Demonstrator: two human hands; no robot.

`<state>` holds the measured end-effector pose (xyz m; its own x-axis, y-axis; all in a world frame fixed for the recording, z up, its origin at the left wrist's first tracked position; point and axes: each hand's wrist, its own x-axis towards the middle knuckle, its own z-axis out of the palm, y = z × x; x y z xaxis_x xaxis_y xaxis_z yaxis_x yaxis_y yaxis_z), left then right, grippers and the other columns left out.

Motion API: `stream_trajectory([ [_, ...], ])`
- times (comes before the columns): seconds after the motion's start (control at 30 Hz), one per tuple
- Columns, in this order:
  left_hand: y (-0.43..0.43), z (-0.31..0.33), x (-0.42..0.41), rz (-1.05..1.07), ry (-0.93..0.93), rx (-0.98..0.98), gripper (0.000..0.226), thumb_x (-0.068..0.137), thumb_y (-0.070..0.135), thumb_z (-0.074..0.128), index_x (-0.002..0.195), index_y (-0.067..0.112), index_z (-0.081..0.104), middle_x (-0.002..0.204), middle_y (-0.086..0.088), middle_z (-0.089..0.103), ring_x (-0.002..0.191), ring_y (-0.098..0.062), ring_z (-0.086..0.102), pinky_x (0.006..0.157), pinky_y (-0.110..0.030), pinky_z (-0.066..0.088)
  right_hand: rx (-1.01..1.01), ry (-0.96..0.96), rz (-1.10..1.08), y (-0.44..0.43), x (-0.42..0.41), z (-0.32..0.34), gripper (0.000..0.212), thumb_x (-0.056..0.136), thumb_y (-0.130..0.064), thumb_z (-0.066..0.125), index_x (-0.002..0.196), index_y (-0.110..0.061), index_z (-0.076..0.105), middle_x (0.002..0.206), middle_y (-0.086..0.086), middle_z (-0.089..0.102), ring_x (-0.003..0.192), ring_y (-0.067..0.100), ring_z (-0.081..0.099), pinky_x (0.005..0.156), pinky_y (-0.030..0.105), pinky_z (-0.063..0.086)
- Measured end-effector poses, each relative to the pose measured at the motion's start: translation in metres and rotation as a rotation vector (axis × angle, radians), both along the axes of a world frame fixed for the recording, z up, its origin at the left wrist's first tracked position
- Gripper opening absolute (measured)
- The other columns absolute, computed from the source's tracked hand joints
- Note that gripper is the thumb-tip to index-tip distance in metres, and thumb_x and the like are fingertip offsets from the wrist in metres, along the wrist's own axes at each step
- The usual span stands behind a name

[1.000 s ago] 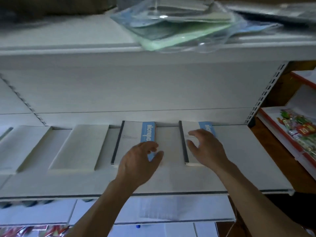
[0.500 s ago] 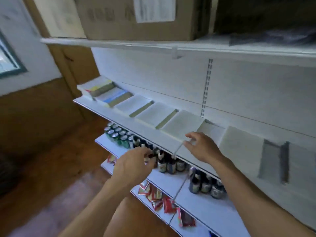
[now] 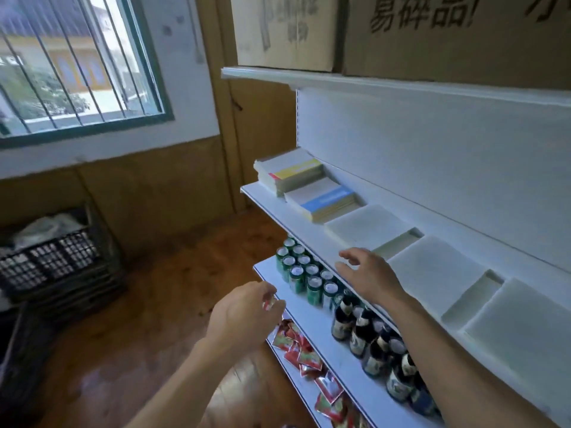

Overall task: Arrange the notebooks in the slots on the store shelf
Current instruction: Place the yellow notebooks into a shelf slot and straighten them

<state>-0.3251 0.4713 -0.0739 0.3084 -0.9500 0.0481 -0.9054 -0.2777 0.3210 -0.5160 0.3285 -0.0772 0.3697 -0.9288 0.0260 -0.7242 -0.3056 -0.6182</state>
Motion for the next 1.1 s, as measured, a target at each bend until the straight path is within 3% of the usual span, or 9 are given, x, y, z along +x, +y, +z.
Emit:
stream_trajectory([
  [0.2,-0.126,0.011,0.087,-0.017,0.025,0.0,0.035,0.092,0.052,0.051,0.121,0.034,0.06,0.117,0.018,0.062,0.108,-0.006,0.057,0.091,-0.024,0.05,0.053,-0.059,-0.024,-0.123,0.1,-0.002,0.038,0.093,-0.036,0.055,0.128,-0.021,0.057,0.131,-0.001,0.058,0.116,0.017,0.055,0.092,0.027,0.039],
  [0.33,-0.203,0.018,0.138,-0.046,-0.02,-0.054,0.034,0.092,0.053,0.05,0.118,0.035,0.061,0.115,0.018,0.063,0.104,-0.005,0.059,0.084,-0.021,0.05,0.111,-0.138,-0.053,-0.19,0.163,0.008,0.036,0.092,-0.034,0.057,0.125,-0.019,0.059,0.128,-0.001,0.06,0.115,0.016,0.055,0.092,0.027,0.04],
  [0.53,-0.313,0.015,0.198,-0.199,0.025,-0.054,0.037,0.093,0.052,0.049,0.124,0.033,0.06,0.123,0.016,0.063,0.11,-0.006,0.059,0.089,-0.024,0.051,0.265,-0.363,-0.264,-0.265,0.221,-0.001,0.039,0.09,-0.033,0.058,0.127,-0.02,0.057,0.13,-0.002,0.059,0.117,0.016,0.055,0.096,0.031,0.042],
  [0.6,-0.351,0.015,0.217,-0.301,0.022,-0.069,0.039,0.094,0.051,0.048,0.126,0.032,0.058,0.126,0.015,0.061,0.113,-0.007,0.057,0.091,-0.025,0.05,0.289,-0.457,-0.373,-0.288,0.237,-0.008,0.038,0.09,-0.031,0.058,0.123,-0.012,0.058,0.124,0.006,0.062,0.113,0.022,0.057,0.097,0.036,0.044],
  [0.63,-0.371,0.014,0.226,-0.352,0.018,-0.078,0.038,0.095,0.051,0.048,0.127,0.033,0.058,0.128,0.015,0.06,0.115,-0.007,0.056,0.093,-0.024,0.047,0.296,-0.515,-0.42,-0.298,0.243,-0.011,0.032,0.089,-0.03,0.059,0.115,-0.01,0.06,0.116,0.008,0.064,0.106,0.023,0.059,0.096,0.04,0.045],
  [0.7,-0.411,0.013,0.243,-0.45,0.009,-0.096,0.036,0.095,0.049,0.047,0.127,0.035,0.058,0.131,0.017,0.057,0.121,-0.006,0.052,0.096,-0.023,0.042,0.326,-0.668,-0.542,-0.316,0.258,-0.017,0.009,0.086,-0.029,0.062,0.093,-0.025,0.058,0.092,-0.007,0.059,0.086,0.013,0.057,0.087,0.034,0.049],
  [0.83,-0.478,0.012,0.274,-0.669,-0.036,-0.093,0.048,0.097,0.048,0.045,0.139,0.027,0.049,0.149,0.009,0.044,0.138,-0.009,0.037,0.112,-0.026,0.027,0.332,-0.834,-0.724,-0.338,0.284,-0.026,0.024,0.068,-0.036,0.064,0.066,-0.032,0.041,0.07,-0.017,0.041,0.069,0.003,0.044,0.068,0.023,0.037],
  [1.0,-0.522,-0.002,0.299,-0.853,-0.29,-0.019,0.068,0.1,0.056,0.025,0.154,0.016,0.017,0.163,-0.001,0.011,0.15,-0.014,0.003,0.122,-0.036,0.001,0.343,-0.932,-0.809,-0.351,0.303,-0.044,0.029,0.064,-0.04,0.066,0.067,-0.028,0.04,0.077,0.001,0.043,0.079,0.018,0.047,0.083,0.037,0.04],
  [1.1,-0.523,-0.01,0.305,-0.951,-0.266,0.001,0.071,0.099,0.057,0.022,0.155,0.015,0.012,0.163,0.0,0.007,0.15,-0.012,0.0,0.122,-0.038,-0.005,0.341,-0.975,-0.899,-0.353,0.314,-0.044,0.019,0.069,-0.04,0.069,0.078,-0.026,0.059,0.101,0.002,0.068,0.099,0.024,0.063,0.098,0.047,0.046],
])
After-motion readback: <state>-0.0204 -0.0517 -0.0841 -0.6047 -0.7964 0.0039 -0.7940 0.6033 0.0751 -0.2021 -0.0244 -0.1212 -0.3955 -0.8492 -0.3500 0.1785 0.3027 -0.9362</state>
